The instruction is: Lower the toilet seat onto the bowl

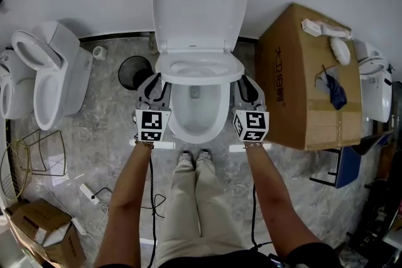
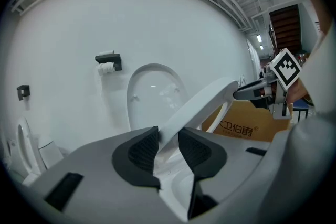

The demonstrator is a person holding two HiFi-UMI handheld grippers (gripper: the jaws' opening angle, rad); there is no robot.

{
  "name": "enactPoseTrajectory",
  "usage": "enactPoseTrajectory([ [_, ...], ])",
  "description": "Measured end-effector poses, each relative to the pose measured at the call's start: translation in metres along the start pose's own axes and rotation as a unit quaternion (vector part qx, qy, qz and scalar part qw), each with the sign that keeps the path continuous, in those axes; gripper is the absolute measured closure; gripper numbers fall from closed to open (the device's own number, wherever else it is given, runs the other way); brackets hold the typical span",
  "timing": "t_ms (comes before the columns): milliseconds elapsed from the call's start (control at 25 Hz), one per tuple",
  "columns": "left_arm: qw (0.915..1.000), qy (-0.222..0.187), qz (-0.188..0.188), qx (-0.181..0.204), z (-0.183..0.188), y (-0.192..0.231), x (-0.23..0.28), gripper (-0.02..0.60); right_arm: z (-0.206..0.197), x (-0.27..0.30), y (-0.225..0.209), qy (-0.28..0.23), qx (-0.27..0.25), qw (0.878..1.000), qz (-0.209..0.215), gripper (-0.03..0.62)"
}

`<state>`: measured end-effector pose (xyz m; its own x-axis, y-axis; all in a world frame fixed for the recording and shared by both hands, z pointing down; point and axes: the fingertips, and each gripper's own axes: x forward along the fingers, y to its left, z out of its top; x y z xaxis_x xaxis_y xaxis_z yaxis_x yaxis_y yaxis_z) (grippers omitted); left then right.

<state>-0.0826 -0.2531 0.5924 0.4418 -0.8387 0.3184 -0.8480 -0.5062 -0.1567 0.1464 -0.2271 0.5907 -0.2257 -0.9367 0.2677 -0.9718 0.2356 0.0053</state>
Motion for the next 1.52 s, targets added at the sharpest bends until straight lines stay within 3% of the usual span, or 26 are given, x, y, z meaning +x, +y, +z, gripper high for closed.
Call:
enactPoseTrajectory([
  [1040,0.9994,0.022,-0.010,0.026,-0.035,-0.020,-0.025,0.466,-0.038,-0.028,0.013,0.030,0.009,0.999,-0.016,0.500],
  [1280,0.9983,0.043,-0.008,0.038,-0.050,-0.025,-0.033,0.465,-0.051,-0.035,0.016,0.045,0.004,0.999,-0.015,0.500],
  [1520,0.9975,0.052,-0.011,0.046,-0.061,-0.032,-0.038,0.462,-0.072,-0.048,0.013,0.067,0.046,0.997,-0.014,0.500],
])
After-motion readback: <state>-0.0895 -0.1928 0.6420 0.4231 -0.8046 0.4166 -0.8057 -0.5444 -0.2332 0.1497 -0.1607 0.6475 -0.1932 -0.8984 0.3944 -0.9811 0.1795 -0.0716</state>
